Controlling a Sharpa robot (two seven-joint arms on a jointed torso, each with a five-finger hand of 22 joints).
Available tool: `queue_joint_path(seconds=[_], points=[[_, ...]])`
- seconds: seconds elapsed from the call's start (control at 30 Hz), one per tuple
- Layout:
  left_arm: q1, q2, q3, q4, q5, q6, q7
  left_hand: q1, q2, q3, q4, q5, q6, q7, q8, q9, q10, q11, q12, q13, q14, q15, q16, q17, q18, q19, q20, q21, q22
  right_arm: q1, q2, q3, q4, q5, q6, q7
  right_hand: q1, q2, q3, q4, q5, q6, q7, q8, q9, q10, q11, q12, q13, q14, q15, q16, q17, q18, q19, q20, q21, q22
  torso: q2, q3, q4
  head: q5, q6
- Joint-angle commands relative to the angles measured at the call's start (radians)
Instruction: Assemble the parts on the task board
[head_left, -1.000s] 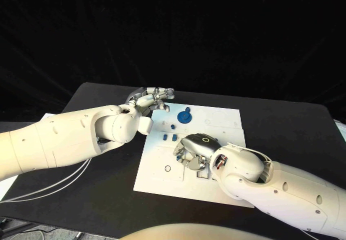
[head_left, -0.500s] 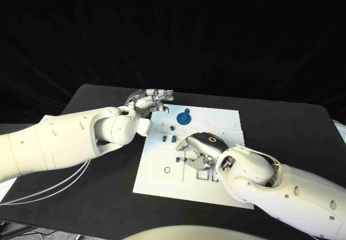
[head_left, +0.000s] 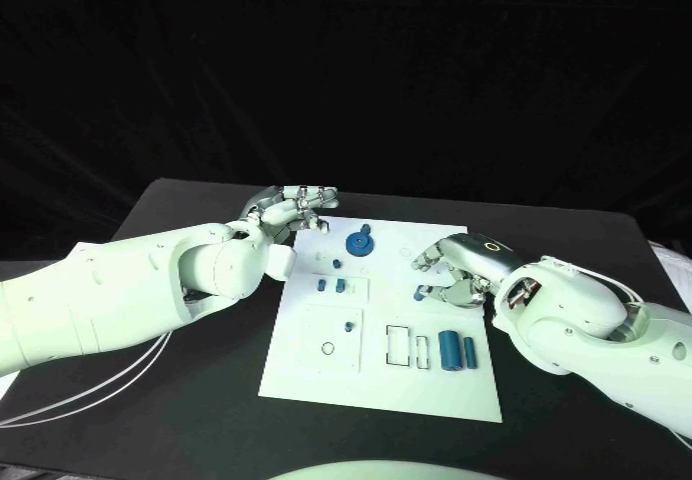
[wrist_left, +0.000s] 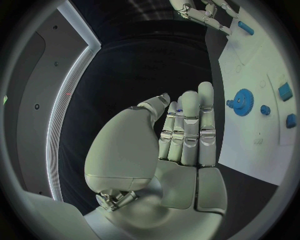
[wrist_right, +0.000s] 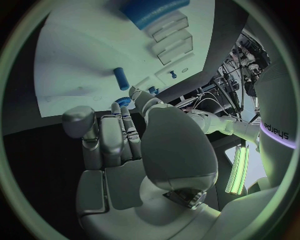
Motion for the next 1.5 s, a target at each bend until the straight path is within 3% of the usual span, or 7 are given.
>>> queue_joint_path(seconds=[0.03, 0.23, 0.43, 0.83, 1.33, 1.5], points=[[0.000, 0.002, 0.001, 0.000, -0.005, 0.006, 0.017, -0.001, 0.006, -0.006, 0.003, -0.003, -0.005, 0.000, 0.004, -0.001, -0.009, 0.001, 0.003, 0.001, -0.008, -0.001, -0.003, -0.001, 0.019, 0.002, 0.006, -0.007, -0.001, 0.003, -0.005, 0.000, -0.004, -0.012, 0.071, -0.012, -0.011, -0.001, -0.011, 0.003, -0.007, -0.007, -0.003, -0.003, -0.001, -0.003, -0.007, 0.004, -0.001, 0.025, -0.005, 0.007, -0.001, 0.009, 0.003, -0.005, -0.007, -0.004, 0.000, 0.0002, -0.0030, -0.003, 0.003], [0.000, 0.004, 0.001, -0.002, -0.006, 0.007, 0.014, 0.002, 0.007, -0.007, 0.001, -0.003, -0.005, -0.001, 0.006, -0.001, -0.010, 0.000, 0.005, 0.001, -0.008, -0.002, -0.002, -0.002, 0.019, 0.003, 0.006, -0.009, -0.002, 0.004, -0.004, -0.001, -0.011, -0.043, 0.118, -0.012, -0.003, 0.004, -0.029, 0.005, -0.014, -0.012, -0.010, -0.002, -0.001, 0.001, -0.009, 0.012, 0.000, 0.025, -0.002, 0.002, -0.008, 0.009, 0.003, -0.004, -0.011, -0.009, -0.001, -0.0010, 0.0019, -0.010, 0.005], [0.000, 0.003, 0.001, -0.004, -0.006, 0.007, 0.013, 0.002, 0.007, -0.007, 0.001, -0.003, -0.005, -0.001, 0.006, -0.001, -0.010, 0.000, 0.005, 0.001, -0.008, -0.002, -0.002, -0.002, 0.019, 0.003, 0.006, -0.009, -0.002, 0.004, 0.005, -0.002, -0.019, -0.050, 0.132, -0.009, 0.008, 0.017, -0.037, 0.007, -0.013, -0.005, -0.008, 0.000, 0.001, 0.019, -0.008, 0.026, 0.001, 0.024, -0.001, -0.003, -0.015, 0.008, 0.005, -0.003, -0.012, -0.008, 0.001, -0.0005, 0.0000, -0.007, 0.004], [0.000, 0.003, 0.001, -0.004, -0.008, 0.011, 0.009, 0.002, 0.007, -0.007, 0.001, -0.003, -0.005, -0.001, 0.006, -0.001, -0.010, 0.000, 0.005, 0.001, -0.008, -0.002, -0.002, -0.002, 0.019, 0.003, 0.006, -0.009, -0.002, 0.000, 0.034, -0.006, -0.033, -0.046, 0.138, 0.005, 0.034, 0.060, -0.007, 0.016, -0.028, 0.062, -0.007, 0.014, 0.011, 0.105, -0.017, 0.043, -0.001, 0.027, -0.009, 0.000, -0.018, 0.006, 0.015, -0.009, -0.008, -0.001, 0.000, -0.0010, 0.0004, -0.005, -0.003], [0.001, 0.002, 0.001, -0.005, -0.010, 0.015, 0.001, 0.004, 0.008, -0.008, 0.000, -0.002, -0.006, -0.001, 0.006, -0.001, -0.012, 0.000, 0.007, 0.002, -0.009, -0.002, -0.002, -0.003, 0.019, 0.004, 0.006, -0.010, -0.003, -0.003, 0.049, -0.009, -0.049, -0.067, 0.142, -0.003, 0.072, 0.085, 0.058, 0.001, -0.072, 0.130, -0.013, 0.032, 0.022, 0.196, -0.033, 0.037, 0.003, 0.032, -0.021, 0.020, 0.001, 0.002, 0.028, -0.019, 0.011, 0.027, 0.000, -0.0003, -0.0013, -0.002, -0.010], [0.001, 0.002, 0.001, -0.006, -0.013, 0.017, -0.002, 0.004, 0.007, -0.009, 0.000, -0.002, -0.007, 0.000, 0.006, -0.001, -0.013, 0.001, 0.007, 0.001, -0.009, -0.002, -0.002, -0.003, 0.019, 0.004, 0.006, -0.010, -0.004, -0.004, 0.054, -0.010, -0.056, -0.077, 0.109, -0.006, 0.082, 0.094, 0.080, -0.008, -0.080, 0.141, -0.013, 0.035, 0.025, 0.211, -0.035, 0.029, 0.003, 0.033, -0.022, 0.024, 0.003, 0.001, 0.030, -0.022, 0.016, 0.033, 0.000, -0.0001, -0.0004, -0.003, -0.011]])
